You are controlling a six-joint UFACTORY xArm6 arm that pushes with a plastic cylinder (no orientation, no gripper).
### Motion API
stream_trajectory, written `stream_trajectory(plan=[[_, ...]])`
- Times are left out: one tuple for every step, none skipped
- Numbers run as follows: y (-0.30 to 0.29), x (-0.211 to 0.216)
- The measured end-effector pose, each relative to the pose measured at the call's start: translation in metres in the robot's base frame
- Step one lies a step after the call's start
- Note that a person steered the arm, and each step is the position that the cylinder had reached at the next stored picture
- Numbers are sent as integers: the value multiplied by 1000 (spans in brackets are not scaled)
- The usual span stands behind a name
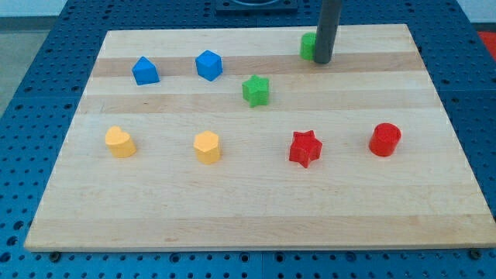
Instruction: Push the green circle to the top center of the board
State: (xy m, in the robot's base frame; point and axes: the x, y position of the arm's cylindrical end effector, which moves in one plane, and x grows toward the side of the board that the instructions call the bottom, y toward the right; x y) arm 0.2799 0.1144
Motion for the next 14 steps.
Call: stream_trajectory(plan=[[14, 2], [58, 2], [64, -12], [39, -35], [2, -46], [-16, -47], [21, -40], [13, -13], [-32, -6], [-69, -19], [-76, -27], [-76, -13], [-89, 31], [-126, 57]])
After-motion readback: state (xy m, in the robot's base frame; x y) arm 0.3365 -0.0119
